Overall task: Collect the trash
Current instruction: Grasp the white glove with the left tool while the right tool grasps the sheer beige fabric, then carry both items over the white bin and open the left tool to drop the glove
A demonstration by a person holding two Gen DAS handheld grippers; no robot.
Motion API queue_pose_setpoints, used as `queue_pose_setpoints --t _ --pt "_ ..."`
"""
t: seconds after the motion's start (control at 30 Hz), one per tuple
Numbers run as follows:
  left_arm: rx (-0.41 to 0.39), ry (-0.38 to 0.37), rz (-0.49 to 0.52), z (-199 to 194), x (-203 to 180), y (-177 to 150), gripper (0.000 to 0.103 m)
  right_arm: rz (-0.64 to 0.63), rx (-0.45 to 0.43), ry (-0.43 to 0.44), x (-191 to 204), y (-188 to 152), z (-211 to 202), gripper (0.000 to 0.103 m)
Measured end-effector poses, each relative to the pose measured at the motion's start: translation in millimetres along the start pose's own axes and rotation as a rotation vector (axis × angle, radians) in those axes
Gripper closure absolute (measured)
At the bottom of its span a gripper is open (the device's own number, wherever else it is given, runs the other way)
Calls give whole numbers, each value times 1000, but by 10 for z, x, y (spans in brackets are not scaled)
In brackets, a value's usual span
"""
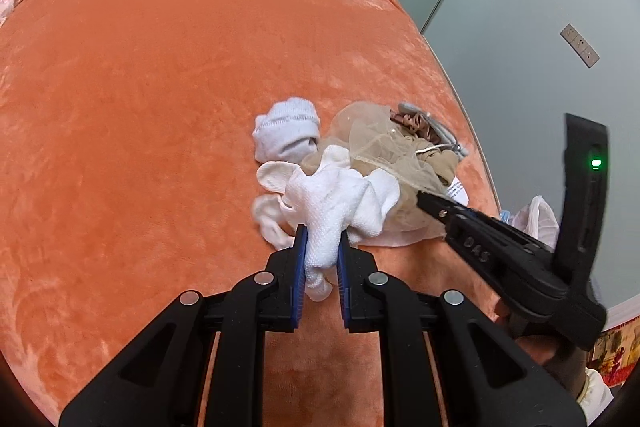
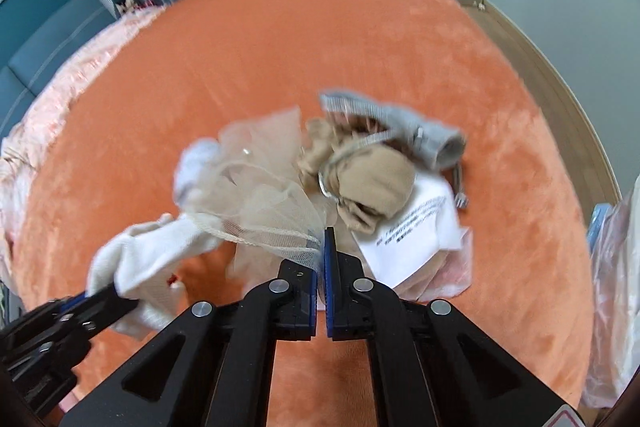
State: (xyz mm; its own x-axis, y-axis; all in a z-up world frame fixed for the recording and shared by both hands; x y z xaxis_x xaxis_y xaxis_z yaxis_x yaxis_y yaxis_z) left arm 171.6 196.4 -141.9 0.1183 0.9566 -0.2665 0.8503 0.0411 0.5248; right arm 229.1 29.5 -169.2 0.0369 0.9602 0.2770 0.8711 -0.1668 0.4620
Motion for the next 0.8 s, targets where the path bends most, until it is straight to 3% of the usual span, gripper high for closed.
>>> queue_pose_setpoints --t 0.4,0.63,0.8 --pt "-110 -26 61 -553 -465 329 90 27 -221 150 105 512 -1314 101" --pt "-178 -68 134 -914 -1001 490 90 53 -350 157 -186 685 -2087 101" --pt "-220 -106 211 -1096 -1483 581 90 81 -424 107 -544 683 -2521 101"
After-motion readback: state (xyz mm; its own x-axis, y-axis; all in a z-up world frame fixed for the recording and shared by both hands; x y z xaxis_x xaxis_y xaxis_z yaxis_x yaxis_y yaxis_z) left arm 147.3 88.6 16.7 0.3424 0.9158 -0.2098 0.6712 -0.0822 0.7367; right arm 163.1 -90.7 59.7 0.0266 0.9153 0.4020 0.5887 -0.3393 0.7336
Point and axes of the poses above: each gripper's, at about its wrist camera, not at the fingertips, and z roughly the way its jaws point, x to its left, y to its top, the point moved 3 cm from there along z, roughly the way its jaws point, and after that the axes turned 9 degrees about z, right-handed, at the moved point
